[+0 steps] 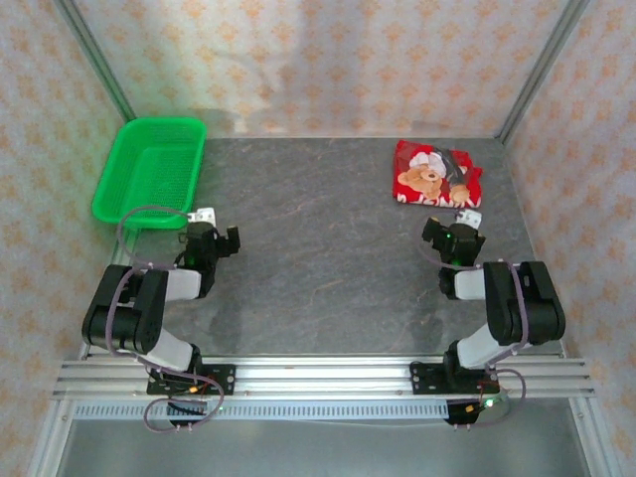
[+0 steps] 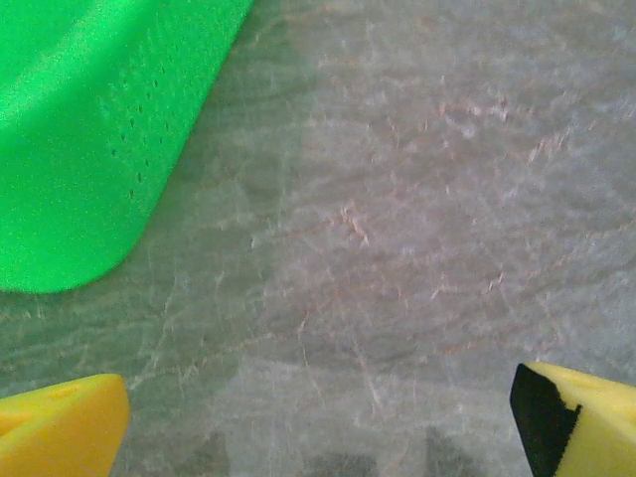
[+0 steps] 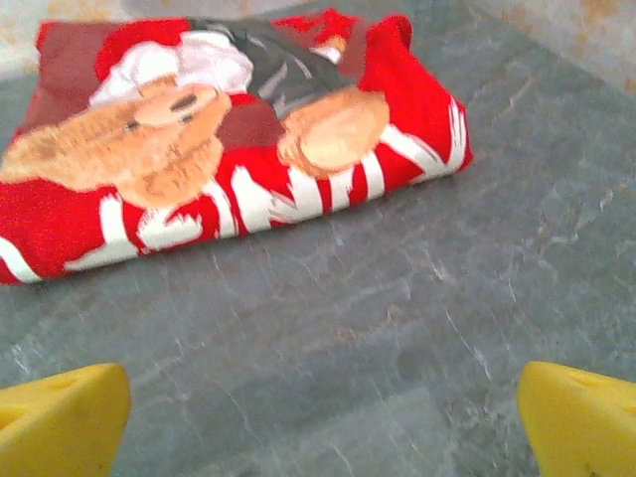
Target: Fold and stack the t-shirts
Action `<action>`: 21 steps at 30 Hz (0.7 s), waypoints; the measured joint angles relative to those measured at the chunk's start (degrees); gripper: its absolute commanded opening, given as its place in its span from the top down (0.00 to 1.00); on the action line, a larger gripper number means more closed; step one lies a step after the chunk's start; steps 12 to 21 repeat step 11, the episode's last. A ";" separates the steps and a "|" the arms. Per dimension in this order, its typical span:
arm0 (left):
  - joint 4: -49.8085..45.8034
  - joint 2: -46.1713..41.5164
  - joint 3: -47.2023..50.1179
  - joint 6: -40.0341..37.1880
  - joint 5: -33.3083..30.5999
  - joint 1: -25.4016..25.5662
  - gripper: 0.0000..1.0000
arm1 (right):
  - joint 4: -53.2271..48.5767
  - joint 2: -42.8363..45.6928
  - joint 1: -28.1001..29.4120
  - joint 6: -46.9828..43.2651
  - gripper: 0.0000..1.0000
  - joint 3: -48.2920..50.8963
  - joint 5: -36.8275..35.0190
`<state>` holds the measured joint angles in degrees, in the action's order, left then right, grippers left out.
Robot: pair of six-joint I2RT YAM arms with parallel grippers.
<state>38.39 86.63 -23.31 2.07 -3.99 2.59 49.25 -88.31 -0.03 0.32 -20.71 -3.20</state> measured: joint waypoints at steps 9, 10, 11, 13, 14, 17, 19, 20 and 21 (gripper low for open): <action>2.16 0.00 -0.11 -0.90 -0.61 0.00 0.00 | 0.31 -0.02 0.52 -1.68 0.01 -1.14 1.99; 2.19 0.00 -0.11 -0.92 -0.68 0.00 0.00 | 0.31 -0.02 0.52 -1.70 0.01 -1.25 2.05; 2.19 0.00 -0.11 -0.96 -0.81 0.00 0.00 | 0.26 -0.02 0.52 -1.73 0.01 -1.27 2.21; 2.19 0.00 -0.11 -0.96 -0.81 0.00 0.00 | 0.26 -0.02 0.52 -1.73 0.01 -1.27 2.21; 2.19 0.00 -0.11 -0.96 -0.81 0.00 0.00 | 0.26 -0.02 0.52 -1.73 0.01 -1.27 2.21; 2.19 0.00 -0.11 -0.96 -0.81 0.00 0.00 | 0.26 -0.02 0.52 -1.73 0.01 -1.27 2.21; 2.19 0.00 -0.11 -0.96 -0.81 0.00 0.00 | 0.26 -0.02 0.52 -1.73 0.01 -1.27 2.21; 2.19 0.00 -0.11 -0.96 -0.81 0.00 0.00 | 0.26 -0.02 0.52 -1.73 0.01 -1.27 2.21; 2.19 0.00 -0.11 -0.96 -0.81 0.00 0.00 | 0.26 -0.02 0.52 -1.73 0.01 -1.27 2.21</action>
